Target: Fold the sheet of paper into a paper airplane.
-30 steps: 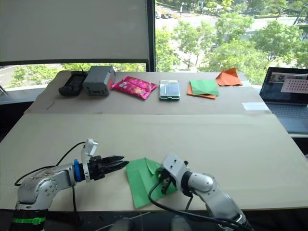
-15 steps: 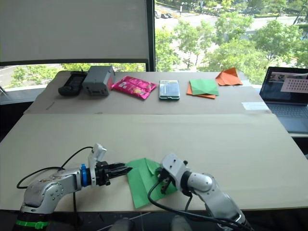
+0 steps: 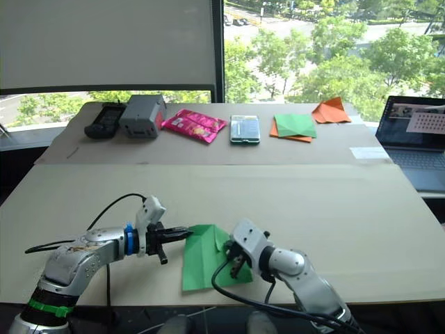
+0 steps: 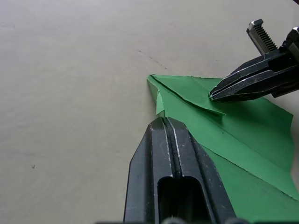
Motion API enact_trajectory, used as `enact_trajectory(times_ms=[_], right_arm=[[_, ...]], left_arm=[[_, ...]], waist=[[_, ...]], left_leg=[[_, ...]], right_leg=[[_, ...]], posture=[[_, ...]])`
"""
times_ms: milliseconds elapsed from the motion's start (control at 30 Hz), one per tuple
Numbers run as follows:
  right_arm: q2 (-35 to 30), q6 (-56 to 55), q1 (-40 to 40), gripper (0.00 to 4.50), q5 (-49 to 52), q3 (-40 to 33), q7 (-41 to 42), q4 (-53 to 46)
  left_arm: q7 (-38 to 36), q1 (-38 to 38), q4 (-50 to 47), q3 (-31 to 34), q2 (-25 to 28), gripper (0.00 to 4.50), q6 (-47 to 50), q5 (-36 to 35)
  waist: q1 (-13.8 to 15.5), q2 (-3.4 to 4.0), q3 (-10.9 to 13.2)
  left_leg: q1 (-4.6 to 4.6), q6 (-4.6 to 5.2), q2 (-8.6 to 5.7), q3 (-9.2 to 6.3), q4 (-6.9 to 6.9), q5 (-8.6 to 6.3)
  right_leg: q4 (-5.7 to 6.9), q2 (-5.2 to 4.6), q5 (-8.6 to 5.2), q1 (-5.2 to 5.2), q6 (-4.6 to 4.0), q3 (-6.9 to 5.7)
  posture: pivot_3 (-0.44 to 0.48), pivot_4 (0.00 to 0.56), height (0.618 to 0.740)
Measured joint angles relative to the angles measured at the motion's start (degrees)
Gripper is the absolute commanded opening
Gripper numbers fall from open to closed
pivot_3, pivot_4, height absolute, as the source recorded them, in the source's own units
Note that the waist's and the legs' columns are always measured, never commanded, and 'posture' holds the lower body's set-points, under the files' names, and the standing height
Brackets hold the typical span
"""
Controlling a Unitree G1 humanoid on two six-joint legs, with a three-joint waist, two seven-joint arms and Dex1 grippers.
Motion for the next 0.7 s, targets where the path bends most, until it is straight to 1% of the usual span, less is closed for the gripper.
enact_trajectory(times_ms=[133, 267, 467, 700], right_arm=[[0.63, 1.09, -1.06, 0.0, -0.16, 0.25, -0.23, 0.16], [1.42, 1.14, -1.66, 0.0, -0.37, 0.33, -0.39, 0.93], [1.91, 1.14, -1.73, 0.0, -0.59, 0.46, -1.01, 1.18], [2.06, 1.16, -1.76, 0.0, -0.6, 0.75, -1.24, 1.17]], left_arm=[[-4.31, -3.4, 2.05, -5.35, 2.72, 0.02, -9.49, 7.28], [-7.51, -4.11, 3.33, -7.26, 2.83, 0.02, -14.34, 9.9], [-9.21, -3.82, 4.6, -7.85, -0.25, 0.02, -13.57, 9.49], [-10.34, -3.77, 5.79, -8.03, -0.68, 0.02, -12.12, 9.11]], waist=[[-0.01, 0.06, 0.03], [0.01, 0.09, 0.01], [0.08, 0.09, 0.01], [-0.05, 0.1, 0.01]], left_leg=[[-0.04, 0.02, 0.0, 0.02, 0.0, 0.01], [-0.06, 0.31, 0.0, 0.04, 0.0, 0.19], [-0.1, 0.46, 0.0, 0.03, 0.01, 0.28], [-0.06, 0.48, 0.0, 0.03, 0.01, 0.29]], right_leg=[[-0.02, 0.0, 0.0, -0.01, 0.0, 0.01], [0.0, 0.0, 0.01, 0.01, 0.0, 0.01], [0.01, 0.0, 0.01, 0.01, 0.0, 0.01], [0.08, 0.01, 0.01, 0.02, 0.01, 0.01]], posture=[[0.0, 0.15, 0.736], [0.0, 0.15, 0.736], [0.0, 0.15, 0.736], [0.0, 0.15, 0.736]])
